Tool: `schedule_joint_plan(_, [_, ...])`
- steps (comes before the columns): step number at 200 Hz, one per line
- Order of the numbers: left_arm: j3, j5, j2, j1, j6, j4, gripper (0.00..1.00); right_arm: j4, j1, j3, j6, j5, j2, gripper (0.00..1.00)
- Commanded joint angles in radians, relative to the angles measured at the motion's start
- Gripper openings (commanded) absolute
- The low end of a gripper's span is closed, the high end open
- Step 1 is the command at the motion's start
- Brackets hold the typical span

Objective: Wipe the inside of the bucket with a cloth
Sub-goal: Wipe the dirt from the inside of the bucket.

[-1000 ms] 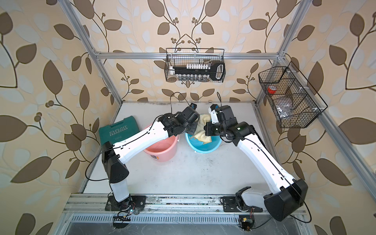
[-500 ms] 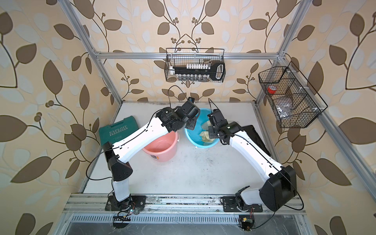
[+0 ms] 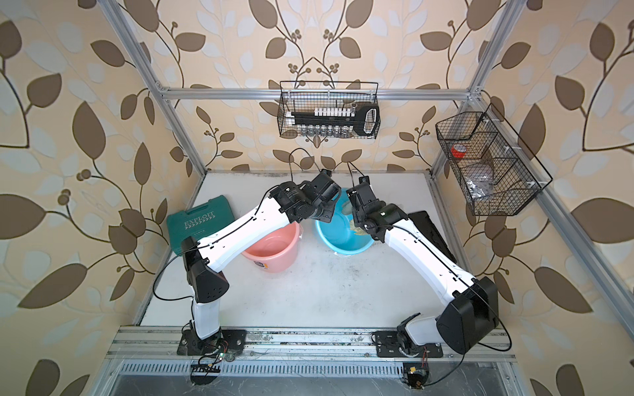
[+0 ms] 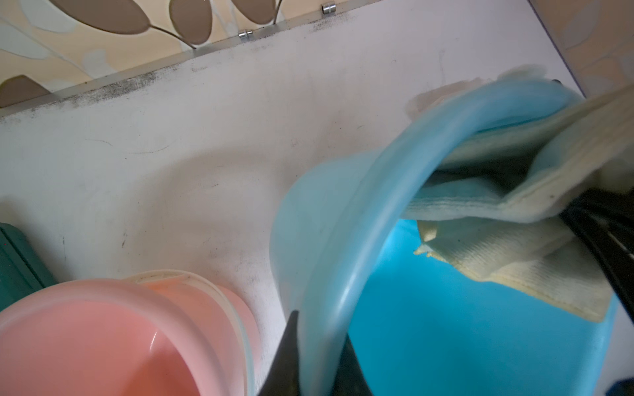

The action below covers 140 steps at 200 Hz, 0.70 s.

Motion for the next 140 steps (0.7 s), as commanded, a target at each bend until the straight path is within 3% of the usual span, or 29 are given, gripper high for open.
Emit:
schedule_joint_plan(1, [0.001,0.085,-0.022,-0.003,-0.005,-0.015,0.0,0.097,-0.002,0.033,-0.005,-0.041,0.028,0.0])
schedule_joint_plan(89, [-0.061,0.298,-0.03,-0.003,-0.014,0.03,0.0,0.38,-0.031,-0.019,0.155,-0.429,-0.019,0.0])
schedule_joint_plan(108, [-0.069,0.308,-0.021,-0.003,-0.022,0.031,0.0,0.348,-0.044,-0.011,0.156,-0.384,-0.018,0.0])
schedule_joint_plan(140, [-0.063,0.208,-0.026,-0.001,-0.026,0.022,0.0,0.119,-0.069,0.081,0.124,-0.168,0.034,0.0])
